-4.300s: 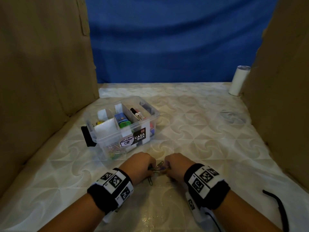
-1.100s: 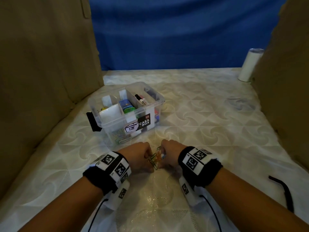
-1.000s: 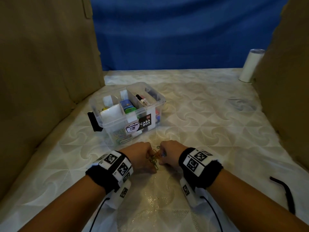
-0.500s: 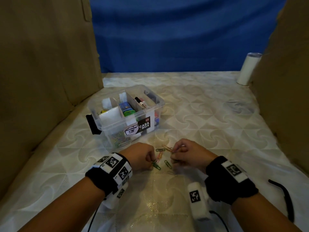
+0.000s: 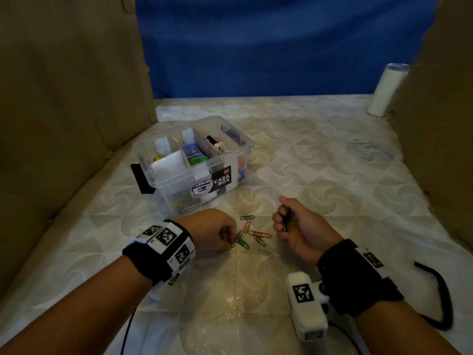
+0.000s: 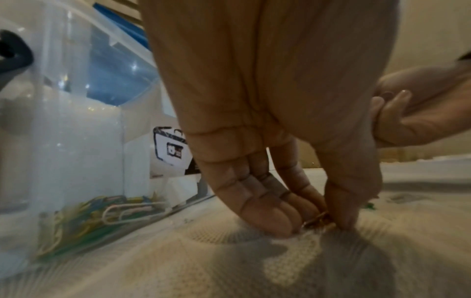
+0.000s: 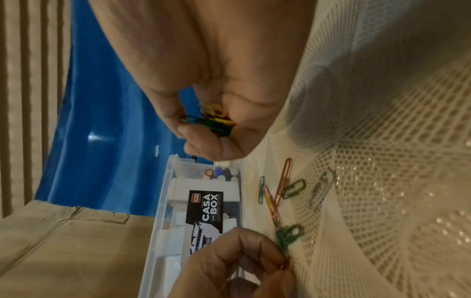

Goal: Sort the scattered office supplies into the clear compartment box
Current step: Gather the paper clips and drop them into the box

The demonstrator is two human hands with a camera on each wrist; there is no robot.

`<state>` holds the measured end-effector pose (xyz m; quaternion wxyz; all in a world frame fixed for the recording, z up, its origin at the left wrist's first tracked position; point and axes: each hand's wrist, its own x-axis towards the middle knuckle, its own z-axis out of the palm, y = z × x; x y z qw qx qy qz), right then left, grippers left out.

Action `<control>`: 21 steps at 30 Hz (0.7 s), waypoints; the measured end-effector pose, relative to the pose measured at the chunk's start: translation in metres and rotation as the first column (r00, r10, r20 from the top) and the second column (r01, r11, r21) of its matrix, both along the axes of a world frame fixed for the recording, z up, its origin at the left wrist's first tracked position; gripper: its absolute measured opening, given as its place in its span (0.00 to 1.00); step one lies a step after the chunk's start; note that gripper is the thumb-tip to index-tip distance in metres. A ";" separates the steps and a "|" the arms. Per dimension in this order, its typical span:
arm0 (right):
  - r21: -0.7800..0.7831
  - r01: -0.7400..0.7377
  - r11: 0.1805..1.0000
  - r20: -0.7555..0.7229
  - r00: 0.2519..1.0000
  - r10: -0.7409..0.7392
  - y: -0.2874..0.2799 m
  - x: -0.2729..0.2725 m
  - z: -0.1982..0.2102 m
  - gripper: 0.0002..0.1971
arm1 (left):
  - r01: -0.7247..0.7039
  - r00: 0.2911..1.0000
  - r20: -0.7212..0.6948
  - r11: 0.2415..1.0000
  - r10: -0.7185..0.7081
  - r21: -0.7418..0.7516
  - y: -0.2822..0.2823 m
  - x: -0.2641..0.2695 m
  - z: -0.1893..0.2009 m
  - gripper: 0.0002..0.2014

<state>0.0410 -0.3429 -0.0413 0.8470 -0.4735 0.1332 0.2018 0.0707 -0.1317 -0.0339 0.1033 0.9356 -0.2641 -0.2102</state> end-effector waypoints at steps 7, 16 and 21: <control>-0.397 -0.068 0.915 0.098 0.988 0.115 -0.005 0.002 0.001 0.12 | -0.084 0.991 0.099 0.995 0.088 -0.044 -0.004 -0.002 -0.003 0.03; -0.964 -0.181 -0.193 -0.264 0.709 0.654 0.025 0.023 -0.003 0.17 | -0.857 0.514 -0.800 0.211 0.309 -0.469 -0.024 0.001 0.014 0.12; -0.951 -0.152 -0.268 -0.298 0.685 0.665 0.033 0.027 -0.002 0.09 | -0.864 0.482 -0.785 0.360 0.389 -0.352 -0.028 0.004 0.006 0.11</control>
